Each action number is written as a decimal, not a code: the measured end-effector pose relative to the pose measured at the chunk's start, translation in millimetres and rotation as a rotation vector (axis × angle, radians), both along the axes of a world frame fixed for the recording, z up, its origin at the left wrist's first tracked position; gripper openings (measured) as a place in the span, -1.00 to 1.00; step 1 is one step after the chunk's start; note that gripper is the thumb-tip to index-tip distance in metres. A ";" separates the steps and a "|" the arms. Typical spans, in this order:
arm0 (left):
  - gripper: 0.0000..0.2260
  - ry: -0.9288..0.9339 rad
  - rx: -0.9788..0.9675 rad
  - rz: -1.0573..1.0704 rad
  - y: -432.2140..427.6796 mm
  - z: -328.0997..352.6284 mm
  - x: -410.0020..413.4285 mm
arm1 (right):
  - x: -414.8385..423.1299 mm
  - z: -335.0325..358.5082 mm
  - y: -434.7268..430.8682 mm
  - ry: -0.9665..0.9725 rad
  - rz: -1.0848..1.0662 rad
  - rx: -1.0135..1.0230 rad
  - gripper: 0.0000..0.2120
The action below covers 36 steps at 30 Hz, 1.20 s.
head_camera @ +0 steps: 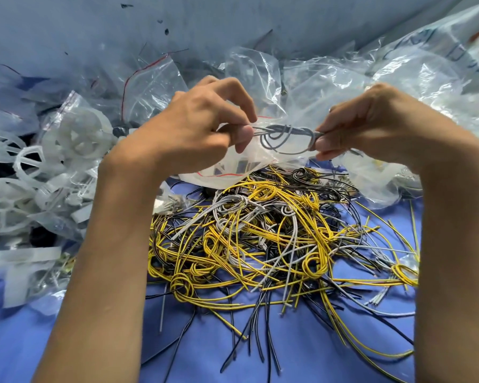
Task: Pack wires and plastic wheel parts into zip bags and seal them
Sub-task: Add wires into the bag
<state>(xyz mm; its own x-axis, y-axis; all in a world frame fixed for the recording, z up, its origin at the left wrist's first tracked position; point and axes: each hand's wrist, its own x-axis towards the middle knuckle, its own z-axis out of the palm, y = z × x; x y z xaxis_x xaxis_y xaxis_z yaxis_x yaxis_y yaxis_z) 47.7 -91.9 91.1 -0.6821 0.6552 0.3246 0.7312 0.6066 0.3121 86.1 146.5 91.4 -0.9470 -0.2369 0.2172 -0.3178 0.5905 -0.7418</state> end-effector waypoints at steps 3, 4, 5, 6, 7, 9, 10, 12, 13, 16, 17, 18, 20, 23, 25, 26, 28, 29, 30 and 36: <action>-0.72 -0.001 0.009 0.001 -3.9 -1.6 -2.4 | -0.4 -1.1 -0.6 0.010 -0.009 0.038 -0.88; -0.70 -0.017 0.011 -0.001 -5.3 -2.2 -3.3 | -0.2 -1.0 -1.7 0.008 -0.015 0.042 -0.89; -0.70 -0.045 0.009 -0.004 -6.9 -2.2 -4.0 | -0.5 -1.5 -2.2 0.003 -0.014 0.035 -0.92; -0.71 -0.081 -0.001 -0.007 -8.1 -1.8 -4.3 | 0.2 -1.3 -3.9 -0.012 -0.011 0.003 -0.95; -0.73 -0.122 -0.015 -0.009 -8.9 -1.3 -4.4 | -0.4 -2.2 -4.0 -0.022 -0.012 -0.031 -0.91; -0.79 -0.209 -0.046 -0.006 -8.9 -1.0 -4.2 | -1.4 -2.9 -5.9 -0.056 -0.015 -0.096 -0.89; -0.81 -0.238 -0.058 0.002 -8.3 -1.5 -4.1 | -1.6 -2.8 -7.7 -0.073 -0.013 -0.111 -0.94; -0.82 -0.237 -0.079 0.023 -6.5 -2.5 -4.4 | -3.0 -2.8 -10.7 -0.105 0.000 -0.126 -0.88; -0.80 -0.224 -0.083 0.034 -5.7 -2.7 -4.3 | -2.7 -2.4 -12.9 -0.118 0.013 -0.139 -0.85; -0.73 -0.220 -0.044 0.063 -5.5 -0.2 -3.7 | 0.1 0.4 -18.4 -0.129 0.042 -0.193 -0.84; -0.72 -0.215 -0.033 0.074 -6.4 1.1 -3.7 | 0.9 1.5 -19.5 -0.126 0.053 -0.222 -0.84; -0.71 -0.205 -0.028 0.088 -7.9 2.4 -4.0 | 1.7 2.3 -20.5 -0.124 0.066 -0.257 -0.84; -0.71 -0.188 -0.023 0.114 -13.1 5.2 -4.2 | 2.1 3.7 -22.1 -0.131 0.094 -0.343 -0.86; -0.70 -0.192 -0.013 0.155 -27.2 7.8 -5.7 | 0.1 3.5 -22.8 -0.135 0.121 -0.445 -0.91; -0.71 -0.201 -0.031 0.183 -35.9 9.4 -5.7 | -2.3 2.1 -21.5 -0.136 0.137 -0.494 -0.93; -0.72 -0.207 -0.048 0.193 -39.3 10.0 -5.2 | -3.0 1.3 -21.0 -0.143 0.148 -0.517 -0.93; -0.73 -0.231 -0.070 0.212 -44.1 11.6 -3.8 | -4.5 -0.3 -20.2 -0.173 0.171 -0.552 -0.93; -0.73 -0.247 -0.074 0.218 -46.6 12.6 -3.0 | -5.2 -0.9 -20.0 -0.185 0.181 -0.559 -0.94; -0.72 -0.257 -0.080 0.221 -49.4 13.8 -2.5 | -5.8 -1.7 -19.8 -0.193 0.190 -0.563 -0.94; -0.66 -0.308 -0.211 0.233 -61.5 16.9 0.0 | -9.2 -2.5 -23.1 -0.242 0.208 -0.647 -0.92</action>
